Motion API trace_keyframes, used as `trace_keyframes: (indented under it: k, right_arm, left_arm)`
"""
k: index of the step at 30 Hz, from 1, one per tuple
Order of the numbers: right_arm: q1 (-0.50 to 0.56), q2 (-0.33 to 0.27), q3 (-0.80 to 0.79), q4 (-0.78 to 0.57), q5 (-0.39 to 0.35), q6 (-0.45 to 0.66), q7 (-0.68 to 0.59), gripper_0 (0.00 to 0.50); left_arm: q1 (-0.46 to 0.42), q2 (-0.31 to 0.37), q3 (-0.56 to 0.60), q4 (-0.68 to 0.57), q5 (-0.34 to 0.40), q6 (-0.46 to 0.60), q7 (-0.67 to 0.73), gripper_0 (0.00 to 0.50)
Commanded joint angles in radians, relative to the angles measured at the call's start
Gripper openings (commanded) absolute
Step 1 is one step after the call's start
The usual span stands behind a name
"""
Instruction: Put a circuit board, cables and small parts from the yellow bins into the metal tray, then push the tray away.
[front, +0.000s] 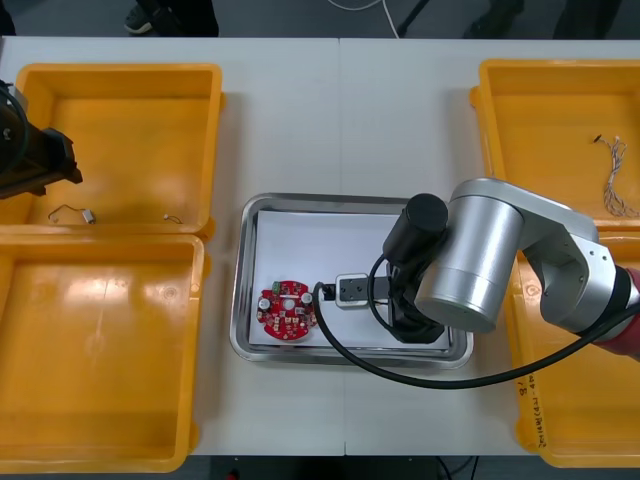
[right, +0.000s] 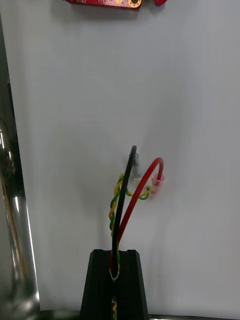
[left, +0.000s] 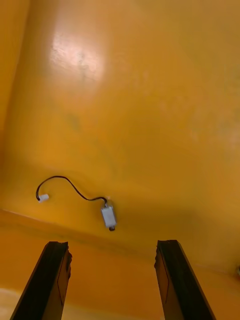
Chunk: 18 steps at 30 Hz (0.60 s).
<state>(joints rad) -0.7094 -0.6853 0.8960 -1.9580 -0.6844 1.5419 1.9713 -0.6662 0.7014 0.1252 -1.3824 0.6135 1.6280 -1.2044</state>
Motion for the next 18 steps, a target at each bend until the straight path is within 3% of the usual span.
trace_keyframes:
  k: [1, 18]
  right_arm:
    - [0.041, 0.026, 0.020, 0.007, 0.011, -0.016, -0.008, 0.000]
    - [0.051, 0.069, 0.020, 0.007, 0.049, 0.011, -0.042, 0.000]
  left_arm:
    - [-0.047, 0.049, 0.019, 0.051, -0.014, -0.048, -0.141, 0.500]
    - [-0.047, 0.047, -0.009, 0.169, -0.015, -0.134, -0.147, 0.500]
